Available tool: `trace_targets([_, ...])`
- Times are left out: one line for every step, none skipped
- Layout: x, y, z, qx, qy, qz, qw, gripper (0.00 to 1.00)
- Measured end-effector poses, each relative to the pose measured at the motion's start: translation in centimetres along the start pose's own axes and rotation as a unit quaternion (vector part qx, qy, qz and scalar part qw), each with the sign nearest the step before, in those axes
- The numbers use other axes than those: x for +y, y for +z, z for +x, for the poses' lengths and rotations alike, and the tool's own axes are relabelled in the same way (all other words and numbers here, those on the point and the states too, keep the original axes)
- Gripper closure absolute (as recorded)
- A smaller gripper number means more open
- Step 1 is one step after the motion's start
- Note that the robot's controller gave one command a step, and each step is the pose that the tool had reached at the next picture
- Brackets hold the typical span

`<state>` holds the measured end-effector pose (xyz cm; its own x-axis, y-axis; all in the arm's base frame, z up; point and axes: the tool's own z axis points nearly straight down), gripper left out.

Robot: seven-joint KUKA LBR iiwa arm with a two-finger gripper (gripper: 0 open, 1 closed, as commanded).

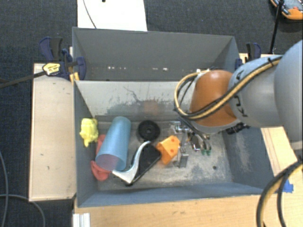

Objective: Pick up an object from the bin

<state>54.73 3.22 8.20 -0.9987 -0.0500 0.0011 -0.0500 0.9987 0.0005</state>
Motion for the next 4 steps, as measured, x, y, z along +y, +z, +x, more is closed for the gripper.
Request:
trace_targets([0.7,0.0,0.6,-0.0010,0.033,0.000,0.9995,0.00])
trace_targets([1.8,0.5,1.4,-0.0014,0.061,0.000,0.9981,0.00])
trace_targets([2.9,1.2,1.3,-0.0012,0.241,0.000,0.9706,1.00])
trace_targets([2.9,1.2,1.3,-0.0014,0.240,0.000,0.9708,1.00])
